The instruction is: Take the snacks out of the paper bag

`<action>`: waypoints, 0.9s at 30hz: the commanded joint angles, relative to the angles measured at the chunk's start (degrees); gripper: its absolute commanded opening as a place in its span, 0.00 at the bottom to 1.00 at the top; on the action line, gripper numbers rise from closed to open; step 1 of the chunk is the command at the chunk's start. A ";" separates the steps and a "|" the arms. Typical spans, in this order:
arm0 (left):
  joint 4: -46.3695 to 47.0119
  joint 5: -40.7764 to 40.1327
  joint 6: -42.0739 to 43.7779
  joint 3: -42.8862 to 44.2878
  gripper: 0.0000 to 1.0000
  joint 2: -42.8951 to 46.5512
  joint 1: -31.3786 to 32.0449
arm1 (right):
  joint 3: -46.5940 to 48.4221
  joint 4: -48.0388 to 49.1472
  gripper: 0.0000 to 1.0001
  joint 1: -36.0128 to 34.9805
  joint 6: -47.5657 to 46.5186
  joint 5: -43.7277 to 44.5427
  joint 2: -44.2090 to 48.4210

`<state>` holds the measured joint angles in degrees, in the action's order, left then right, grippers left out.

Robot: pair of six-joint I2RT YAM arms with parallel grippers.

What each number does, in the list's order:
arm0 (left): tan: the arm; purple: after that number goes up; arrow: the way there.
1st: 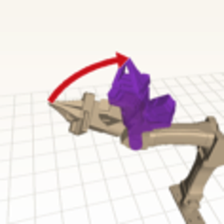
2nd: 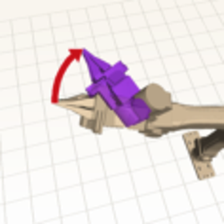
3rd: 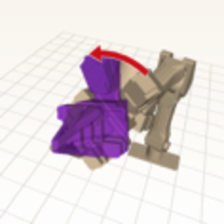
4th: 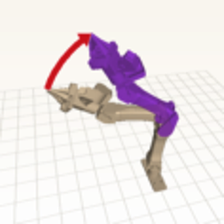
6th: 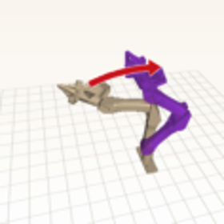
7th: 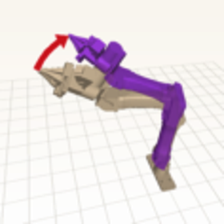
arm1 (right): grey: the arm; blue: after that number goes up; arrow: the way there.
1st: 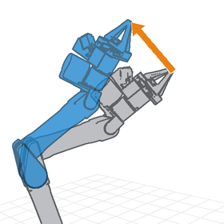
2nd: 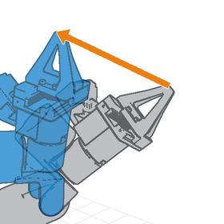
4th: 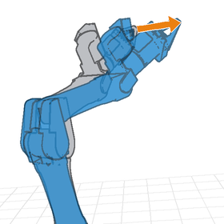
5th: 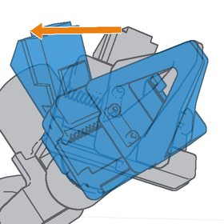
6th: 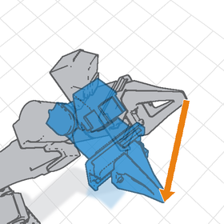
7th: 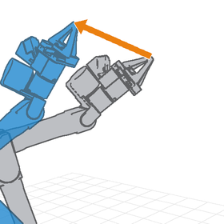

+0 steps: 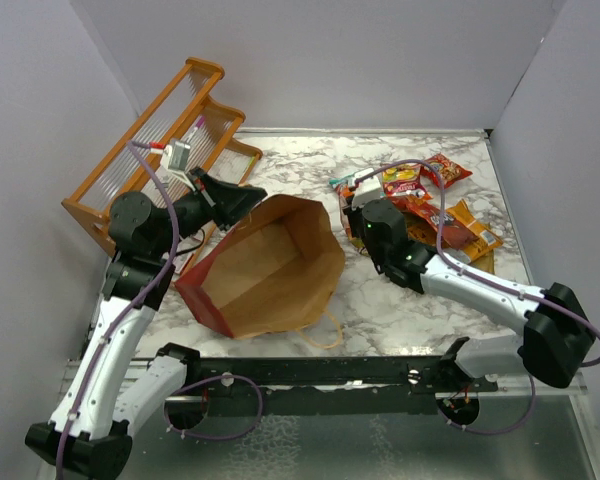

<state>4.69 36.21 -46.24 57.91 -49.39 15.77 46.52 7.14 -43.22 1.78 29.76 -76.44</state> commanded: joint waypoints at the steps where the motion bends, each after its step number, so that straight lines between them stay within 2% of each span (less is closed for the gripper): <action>1: 10.52 -1.98 -8.27 0.59 0.00 -1.00 0.05 | -3.96 3.53 0.01 3.92 2.83 -2.08 -2.88; 6: 5.10 -5.69 -8.90 -7.51 0.00 2.69 0.00 | -4.46 2.75 0.02 4.38 0.80 4.84 -6.99; 9: -10.24 -14.03 -1.82 -7.39 0.00 6.04 -0.07 | -4.00 2.49 0.09 4.40 0.51 2.55 -7.63; 11: -19.54 -21.40 2.06 -6.57 0.00 8.02 -0.04 | -3.94 2.36 0.19 4.38 1.08 -1.89 -7.51; 13: -24.98 -26.69 3.90 -6.96 0.00 9.76 -0.12 | -3.72 2.05 0.30 4.41 1.27 -6.84 -7.19; 16: -29.30 -31.60 5.54 -7.32 0.00 11.06 -0.10 | -1.67 -1.37 0.49 4.38 2.60 -9.74 -6.93; 19: -33.13 -37.08 9.30 -4.42 0.00 10.22 -0.10 | 2.69 -8.94 0.67 4.39 6.03 -10.44 -5.64; 21: -35.14 -40.67 12.17 -1.41 0.01 8.95 -0.10 | 6.08 -14.65 0.85 4.38 7.97 -11.64 -4.13; 22: -35.98 -42.02 13.43 0.01 0.03 8.15 -0.07 | 7.48 -16.93 0.96 4.42 8.76 -12.12 -2.94; 23: -37.00 -44.11 14.17 1.22 0.06 7.55 -0.07 | 8.73 -18.89 1.00 4.40 9.48 -12.85 -1.84; 27: -39.96 -48.22 15.76 3.93 0.35 7.13 -0.09 | 11.90 -23.96 0.99 4.37 11.42 -13.60 2.80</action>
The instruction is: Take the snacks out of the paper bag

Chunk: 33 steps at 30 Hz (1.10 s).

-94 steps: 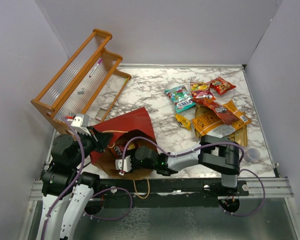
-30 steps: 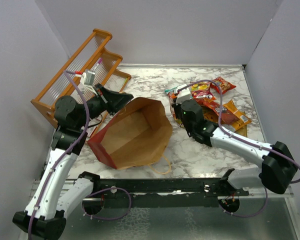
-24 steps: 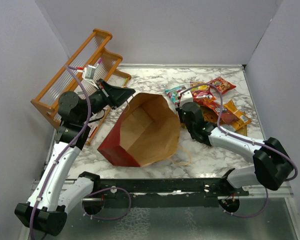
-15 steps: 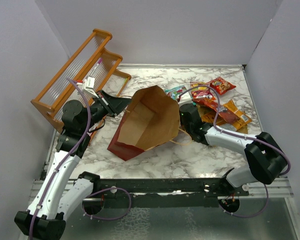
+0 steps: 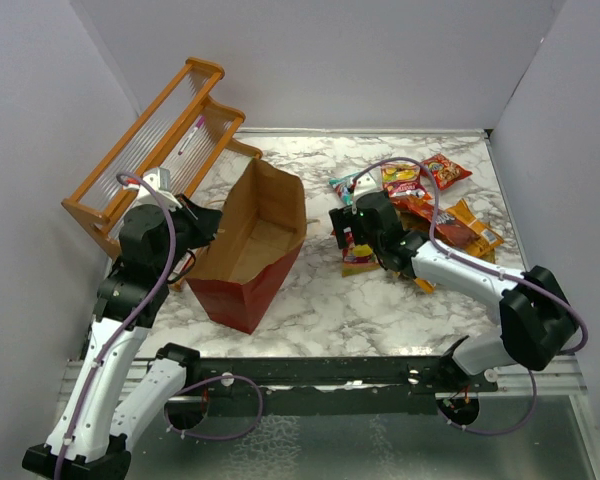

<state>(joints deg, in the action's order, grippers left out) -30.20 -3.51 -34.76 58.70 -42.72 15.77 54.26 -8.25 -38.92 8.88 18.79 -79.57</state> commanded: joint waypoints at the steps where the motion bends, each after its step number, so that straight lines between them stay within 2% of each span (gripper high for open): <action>1: -5.40 -9.09 4.46 3.55 0.44 0.95 -0.07 | 4.74 -9.65 0.99 0.07 4.84 -3.13 7.19; 6: -6.88 -9.17 5.95 7.48 0.69 2.54 -0.08 | 6.98 -13.36 0.99 0.08 4.83 -4.70 13.74; 9: -9.28 -9.35 7.79 12.91 0.87 1.52 -0.10 | 8.17 -15.03 0.99 0.07 2.84 -8.22 19.19; 10: -10.14 -9.45 8.74 15.29 0.96 0.96 -0.08 | 8.68 -15.70 0.99 0.07 2.55 -8.56 20.96; 11: -10.94 -9.69 10.09 17.77 0.99 0.32 -0.08 | 9.36 -16.45 0.99 0.07 2.34 -8.85 23.07; 16: -12.77 -9.07 14.32 29.79 0.99 -2.01 -0.06 | 14.47 -20.98 0.99 0.07 0.04 -13.04 32.84; 19: -11.07 -5.39 16.46 33.82 0.99 -1.79 0.01 | 17.49 -22.49 0.99 0.07 -1.82 -14.67 37.84; 24: -7.75 0.09 19.99 36.23 0.99 0.81 0.30 | 21.65 -23.72 0.99 0.07 -3.66 -16.01 43.26; 33: -8.32 -4.70 24.97 35.98 0.99 4.49 9.02 | 25.47 -26.20 0.99 0.07 -1.69 -14.01 45.81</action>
